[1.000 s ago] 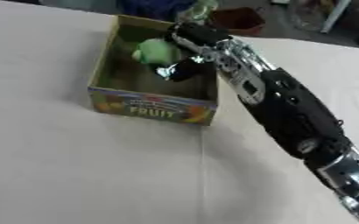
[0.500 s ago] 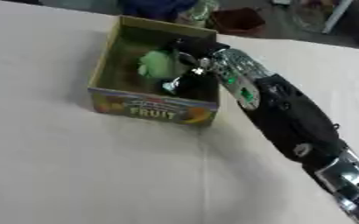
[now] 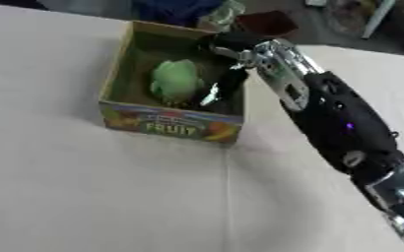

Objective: Pick up objects on the table and place them in the box.

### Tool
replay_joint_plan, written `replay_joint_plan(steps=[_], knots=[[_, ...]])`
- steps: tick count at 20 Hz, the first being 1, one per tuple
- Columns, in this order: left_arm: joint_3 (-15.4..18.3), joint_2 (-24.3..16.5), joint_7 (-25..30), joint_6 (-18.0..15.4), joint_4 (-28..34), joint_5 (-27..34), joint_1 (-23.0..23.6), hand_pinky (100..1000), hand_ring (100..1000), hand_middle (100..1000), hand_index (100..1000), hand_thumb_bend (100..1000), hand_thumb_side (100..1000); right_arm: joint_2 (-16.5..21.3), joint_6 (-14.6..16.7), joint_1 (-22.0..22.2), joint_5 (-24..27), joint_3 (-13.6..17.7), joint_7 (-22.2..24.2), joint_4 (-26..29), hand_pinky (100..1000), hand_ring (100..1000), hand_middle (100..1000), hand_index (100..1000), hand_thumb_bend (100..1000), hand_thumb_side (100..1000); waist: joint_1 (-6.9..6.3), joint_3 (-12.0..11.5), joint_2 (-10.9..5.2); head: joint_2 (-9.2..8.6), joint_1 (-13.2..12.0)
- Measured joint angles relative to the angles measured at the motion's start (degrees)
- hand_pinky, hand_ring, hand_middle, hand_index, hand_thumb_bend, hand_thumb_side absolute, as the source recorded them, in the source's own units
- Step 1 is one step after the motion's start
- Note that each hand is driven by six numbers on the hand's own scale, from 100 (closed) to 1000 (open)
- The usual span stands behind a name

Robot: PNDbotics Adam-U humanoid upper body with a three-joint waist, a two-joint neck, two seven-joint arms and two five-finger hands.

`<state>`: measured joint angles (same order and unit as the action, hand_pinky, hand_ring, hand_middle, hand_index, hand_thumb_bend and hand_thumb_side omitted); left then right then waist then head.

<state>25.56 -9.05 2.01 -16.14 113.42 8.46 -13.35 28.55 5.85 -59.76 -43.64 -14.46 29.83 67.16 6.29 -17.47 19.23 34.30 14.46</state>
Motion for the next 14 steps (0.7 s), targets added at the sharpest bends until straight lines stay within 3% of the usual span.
replay_joint_plan(steps=[2, 3, 5, 6, 7, 9, 12, 14], knots=[[0.0, 0.0, -0.2, 0.1, 0.0, 0.0, 0.3, 468, 458, 500, 644, 100, 764, 2.1, -1.6, 1.2, 5.1, 1.0, -0.5, 4.5, 908, 923, 865, 1000, 810, 860, -0.22, 0.7, -0.42, 0.37, -0.6], [0.1, 0.0, -0.3, 0.1, 0.0, 0.0, 0.4, 468, 458, 500, 644, 100, 765, 3.5, -2.7, 2.2, 7.8, 1.7, -1.2, 7.5, 890, 901, 860, 1000, 746, 895, -0.35, 1.1, -0.62, 0.46, -0.9], [0.2, 0.0, -0.7, 0.1, 0.0, -0.1, 0.7, 468, 459, 500, 644, 100, 765, 6.7, -5.3, 5.4, 13.7, 3.2, -3.3, 15.0, 874, 878, 811, 971, 531, 996, -0.55, 2.0, -0.97, 0.83, -1.6], [0.4, 0.0, -0.9, 0.2, 0.0, -0.1, 0.7, 468, 459, 500, 645, 100, 765, 8.2, -6.6, 7.6, 16.5, 4.0, -4.6, 19.1, 872, 873, 804, 963, 483, 1000, -0.60, 2.4, -1.13, 0.93, -2.0], [0.4, -0.1, -1.1, 0.2, 0.0, -0.2, 0.7, 468, 459, 500, 645, 100, 764, 9.7, -8.0, 10.0, 19.3, 5.0, -6.1, 23.2, 862, 857, 780, 941, 327, 1000, -0.63, 2.8, -1.24, 0.96, -2.4], [0.6, -0.1, -1.4, 0.2, 0.0, -0.2, 0.8, 468, 460, 501, 645, 100, 762, 12.0, -11.2, 15.6, 25.0, 7.3, -10.2, 31.6, 805, 810, 748, 924, 100, 1000, -0.97, 3.4, -1.36, 1.17, -3.4], [0.7, -0.1, -2.1, 0.0, 0.0, -0.2, 1.0, 467, 460, 501, 646, 100, 759, 13.9, -14.6, 23.3, 34.9, 10.5, -18.7, 41.6, 794, 779, 720, 911, 100, 1000, -2.14, 4.2, -1.81, 1.85, -4.7], [0.7, -0.1, -2.4, -0.2, 0.0, -0.2, 1.2, 467, 460, 501, 646, 100, 759, 14.2, -13.6, 26.7, 41.7, 11.9, -24.2, 44.5, 828, 783, 722, 914, 100, 1000, -2.72, 4.7, -2.00, 2.49, -5.5]])
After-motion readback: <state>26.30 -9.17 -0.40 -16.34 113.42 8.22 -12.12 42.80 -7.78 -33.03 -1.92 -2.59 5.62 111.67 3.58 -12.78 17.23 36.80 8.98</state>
